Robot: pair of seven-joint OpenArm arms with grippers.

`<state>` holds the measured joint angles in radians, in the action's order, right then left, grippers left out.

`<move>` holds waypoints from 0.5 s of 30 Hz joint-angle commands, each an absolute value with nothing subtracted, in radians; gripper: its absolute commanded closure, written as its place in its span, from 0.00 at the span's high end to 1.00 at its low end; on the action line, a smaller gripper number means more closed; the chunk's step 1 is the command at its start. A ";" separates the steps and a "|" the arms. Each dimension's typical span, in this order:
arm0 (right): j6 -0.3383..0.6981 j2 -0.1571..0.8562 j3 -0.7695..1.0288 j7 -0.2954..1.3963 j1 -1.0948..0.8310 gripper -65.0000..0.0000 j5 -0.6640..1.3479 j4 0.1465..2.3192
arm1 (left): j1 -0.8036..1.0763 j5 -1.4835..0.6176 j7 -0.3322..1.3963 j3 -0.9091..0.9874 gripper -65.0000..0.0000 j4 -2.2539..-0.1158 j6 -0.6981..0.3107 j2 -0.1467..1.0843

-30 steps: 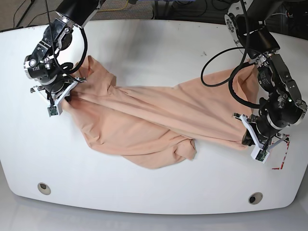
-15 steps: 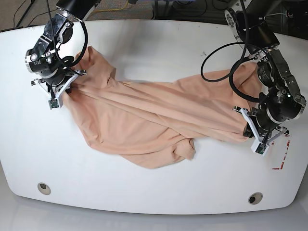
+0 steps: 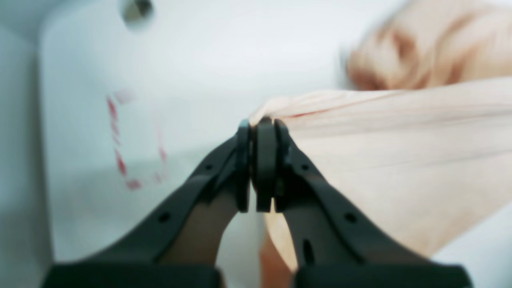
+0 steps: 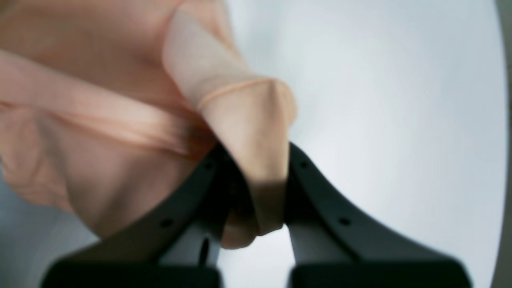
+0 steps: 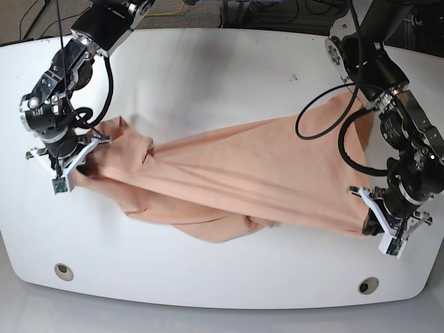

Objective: Layout the t-shirt on the table in an organized manner, then fold the t-shirt properly
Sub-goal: 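Stretch the grasped shirt apart with both grippers, then lift the shirt with both grippers and flip it over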

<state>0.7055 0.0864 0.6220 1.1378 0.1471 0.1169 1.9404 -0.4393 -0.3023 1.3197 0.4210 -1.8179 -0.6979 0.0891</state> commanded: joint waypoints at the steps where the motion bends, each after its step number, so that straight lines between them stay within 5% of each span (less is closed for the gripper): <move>1: 0.698 0.111 0.622 1.119 0.232 0.00 0.107 1.960 | -0.527 -0.300 1.297 0.420 0.00 -1.810 -0.698 0.088; 15: 0.698 0.248 0.504 1.119 0.553 0.00 0.107 1.897 | -0.834 -0.300 1.299 0.389 0.00 -1.781 -0.698 0.071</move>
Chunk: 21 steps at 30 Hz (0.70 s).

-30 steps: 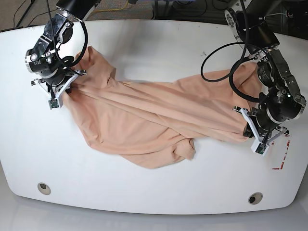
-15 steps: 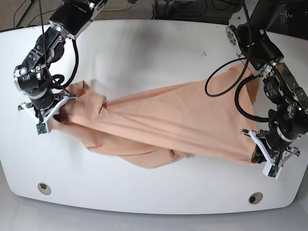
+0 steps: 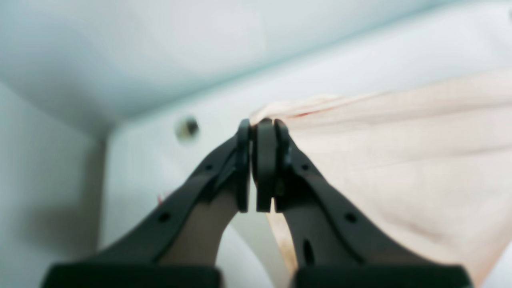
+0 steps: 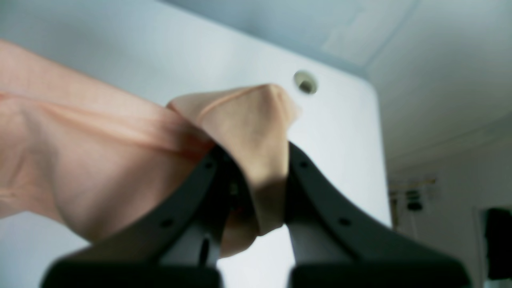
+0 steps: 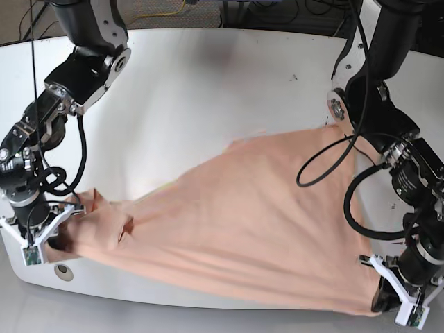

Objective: Layout the t-shirt on the table in an organized manner, then fold the t-shirt properly
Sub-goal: 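Lift the shirt with both grippers and flip it over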

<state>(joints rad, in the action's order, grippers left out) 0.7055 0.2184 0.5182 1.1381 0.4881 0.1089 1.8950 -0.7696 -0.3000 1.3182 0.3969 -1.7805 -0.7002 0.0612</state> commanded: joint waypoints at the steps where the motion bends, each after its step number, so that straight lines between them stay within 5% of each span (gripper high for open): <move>1: 0.698 0.257 0.490 1.119 0.578 0.00 0.107 1.891 | -0.860 -0.300 1.299 0.386 0.00 -1.778 -0.698 0.071; 21: 0.698 0.371 0.302 1.182 1.058 0.00 0.107 1.667 | -1.296 -0.295 1.330 0.389 0.00 -1.629 -0.698 0.044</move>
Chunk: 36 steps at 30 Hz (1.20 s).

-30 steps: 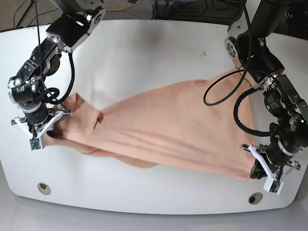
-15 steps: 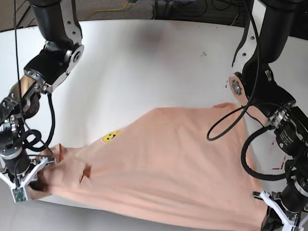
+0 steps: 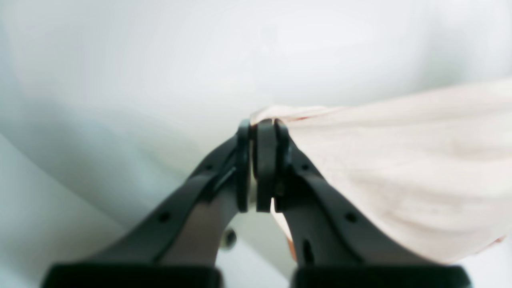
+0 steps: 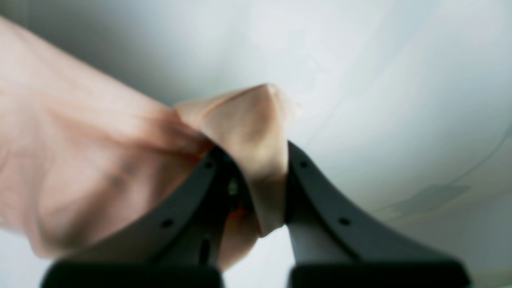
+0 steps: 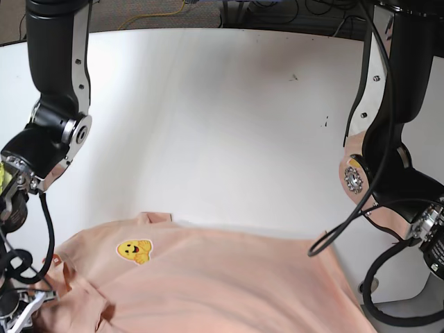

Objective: Layout the t-shirt on the table in an organized manner, then fold the t-shirt properly
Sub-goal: 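Lift the shirt with both grippers and flip it over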

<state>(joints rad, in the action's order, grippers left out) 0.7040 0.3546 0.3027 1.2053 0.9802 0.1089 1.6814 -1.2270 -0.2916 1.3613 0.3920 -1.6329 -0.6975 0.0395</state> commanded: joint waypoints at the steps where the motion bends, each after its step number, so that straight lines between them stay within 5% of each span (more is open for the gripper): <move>1: 0.698 0.374 0.298 1.182 1.078 0.00 0.107 1.652 | -1.313 -0.295 1.330 0.389 0.00 -1.620 -0.698 0.044; 19: 0.698 0.390 0.236 1.234 1.241 0.00 0.107 1.532 | -1.395 -0.302 1.299 0.390 0.00 -1.527 -0.698 0.048; 36: 0.698 0.424 0.369 1.300 0.688 0.00 0.116 1.922 | -1.059 -0.303 1.334 0.389 0.00 -1.725 -0.698 0.051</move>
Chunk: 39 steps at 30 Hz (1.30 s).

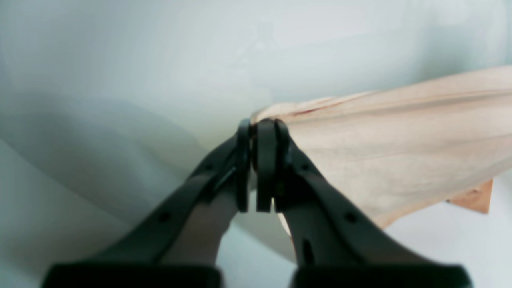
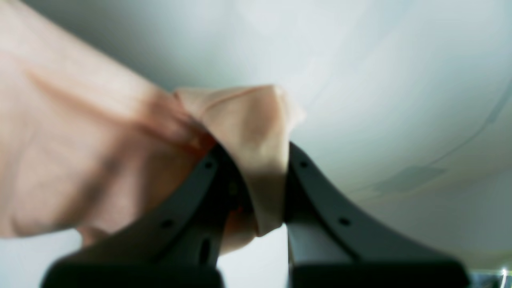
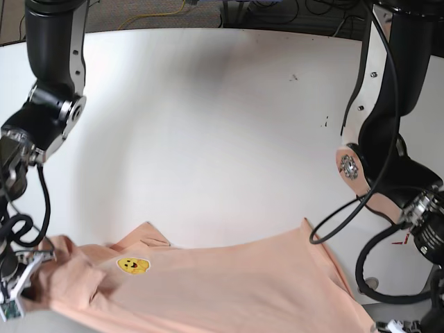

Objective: Layout the t-shirt on the table in an organized manner, then fold the t-shirt properly
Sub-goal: 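Lift the shirt with both grippers and flip it over, then lay the shirt flat and release it with the left gripper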

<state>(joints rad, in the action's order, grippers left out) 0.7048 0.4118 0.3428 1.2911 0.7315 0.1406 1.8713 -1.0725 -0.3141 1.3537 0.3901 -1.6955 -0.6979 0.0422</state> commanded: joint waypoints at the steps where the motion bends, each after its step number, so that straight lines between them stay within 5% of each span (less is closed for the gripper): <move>1: 0.698 0.410 0.386 1.303 0.639 0.00 0.117 1.942 | -1.029 -0.303 1.334 0.389 0.00 -1.738 -0.698 0.051; 22: 0.698 0.174 0.595 1.194 -0.096 0.00 0.222 1.988 | -0.302 -0.472 1.360 0.427 0.00 -1.966 -0.698 0.087; 39: 0.698 0.136 0.591 1.181 -0.305 0.00 0.228 1.988 | 0.148 -0.559 1.354 0.584 0.00 -1.969 -0.698 0.134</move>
